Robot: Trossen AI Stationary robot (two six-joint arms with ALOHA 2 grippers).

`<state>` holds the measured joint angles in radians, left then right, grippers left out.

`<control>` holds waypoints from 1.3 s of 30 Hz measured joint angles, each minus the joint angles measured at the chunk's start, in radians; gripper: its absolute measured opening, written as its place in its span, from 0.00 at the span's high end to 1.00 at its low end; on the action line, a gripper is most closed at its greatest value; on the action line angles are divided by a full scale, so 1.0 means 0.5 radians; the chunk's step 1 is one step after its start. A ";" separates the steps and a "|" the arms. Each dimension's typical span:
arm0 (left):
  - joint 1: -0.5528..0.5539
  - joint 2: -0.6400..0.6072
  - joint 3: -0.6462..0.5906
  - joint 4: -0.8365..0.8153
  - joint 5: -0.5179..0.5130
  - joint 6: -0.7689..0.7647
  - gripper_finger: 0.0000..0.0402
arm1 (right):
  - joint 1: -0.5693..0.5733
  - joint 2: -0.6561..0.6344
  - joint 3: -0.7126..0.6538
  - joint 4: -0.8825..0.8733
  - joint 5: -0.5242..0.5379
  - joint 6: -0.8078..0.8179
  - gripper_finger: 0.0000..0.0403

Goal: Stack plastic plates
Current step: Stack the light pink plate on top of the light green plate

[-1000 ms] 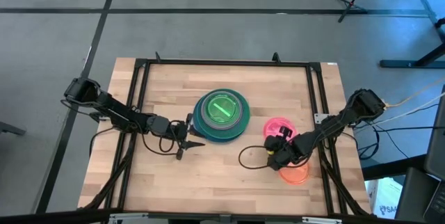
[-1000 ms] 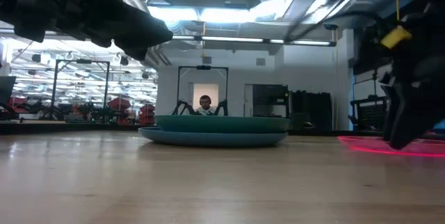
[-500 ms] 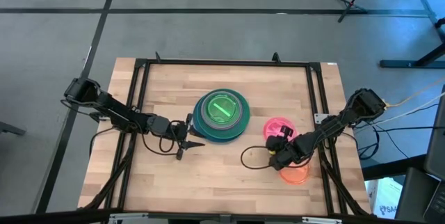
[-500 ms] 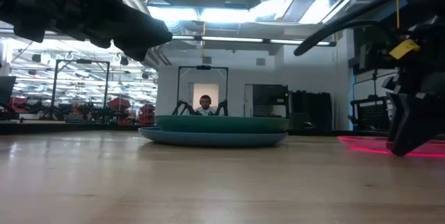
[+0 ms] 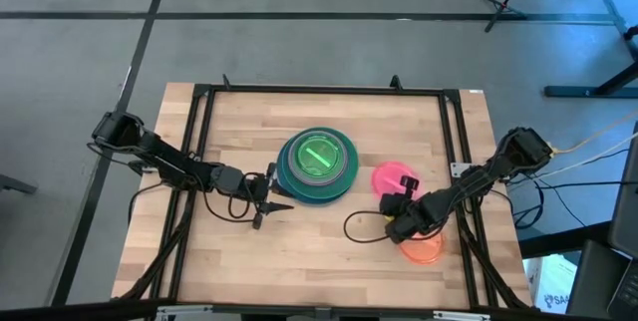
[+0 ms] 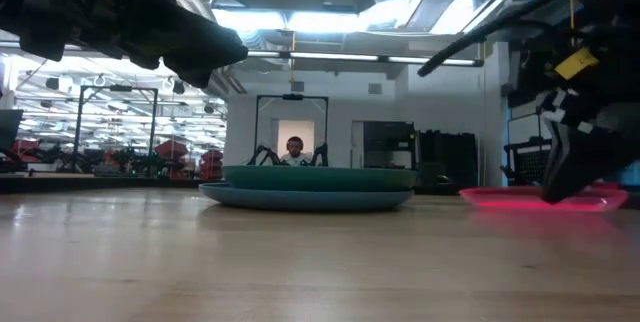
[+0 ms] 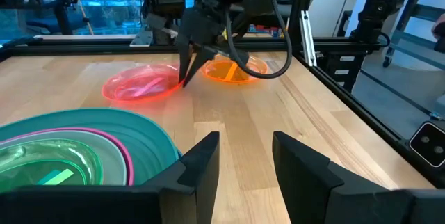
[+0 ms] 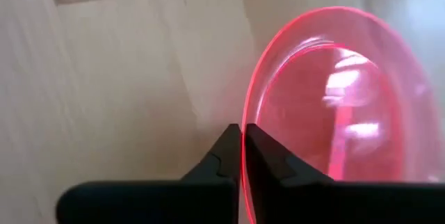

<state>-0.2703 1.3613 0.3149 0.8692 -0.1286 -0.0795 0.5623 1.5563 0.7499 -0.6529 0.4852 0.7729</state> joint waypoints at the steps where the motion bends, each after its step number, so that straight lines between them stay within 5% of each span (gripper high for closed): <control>1: 0.001 0.000 0.000 0.000 0.000 0.000 0.68 | 0.000 0.000 0.035 -0.060 0.013 -0.005 0.98; 8: 0.001 0.000 0.000 0.000 0.000 0.000 0.68 | 0.000 0.000 0.322 -0.324 0.244 -0.096 0.99; 18: 0.000 0.000 0.000 0.001 0.000 -0.042 0.68 | -0.015 0.000 0.505 -0.053 0.551 -0.505 0.99; 28: 0.001 0.000 0.000 0.002 0.000 -0.046 0.68 | -0.290 0.000 0.505 0.593 0.338 -1.124 0.99; 39: 0.000 -0.001 0.000 0.014 0.003 -0.046 0.68 | -0.648 0.189 0.507 1.245 0.046 -1.400 0.99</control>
<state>-0.2702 1.3609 0.3149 0.8762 -0.1272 -0.1024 0.2383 1.6510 1.0035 -0.0305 0.5082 0.0730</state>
